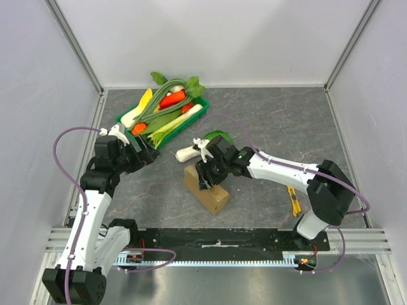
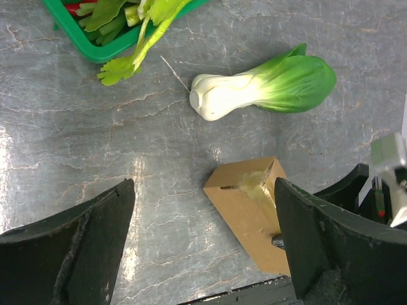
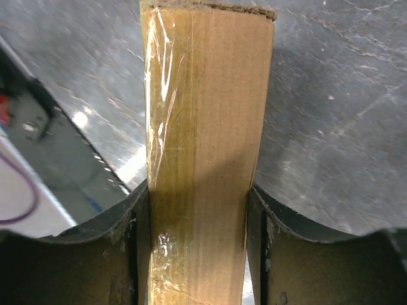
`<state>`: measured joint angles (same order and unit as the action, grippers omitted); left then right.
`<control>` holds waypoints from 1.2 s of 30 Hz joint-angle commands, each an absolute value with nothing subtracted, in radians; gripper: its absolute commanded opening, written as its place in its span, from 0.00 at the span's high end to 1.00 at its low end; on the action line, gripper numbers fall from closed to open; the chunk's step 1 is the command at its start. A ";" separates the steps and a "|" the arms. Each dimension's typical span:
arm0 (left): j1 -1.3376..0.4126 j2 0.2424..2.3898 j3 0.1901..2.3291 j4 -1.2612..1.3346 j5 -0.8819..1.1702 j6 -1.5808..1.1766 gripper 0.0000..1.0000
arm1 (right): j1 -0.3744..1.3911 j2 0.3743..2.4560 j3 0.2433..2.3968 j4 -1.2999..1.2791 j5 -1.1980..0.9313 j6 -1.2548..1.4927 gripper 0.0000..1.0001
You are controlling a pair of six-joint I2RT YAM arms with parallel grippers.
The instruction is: Unpack the express box
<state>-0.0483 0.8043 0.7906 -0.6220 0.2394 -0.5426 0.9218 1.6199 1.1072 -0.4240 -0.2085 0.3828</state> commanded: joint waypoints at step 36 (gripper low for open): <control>-0.127 0.907 0.582 -0.424 0.540 -0.650 0.14 | 0.779 1.325 0.996 -0.550 0.359 0.551 0.17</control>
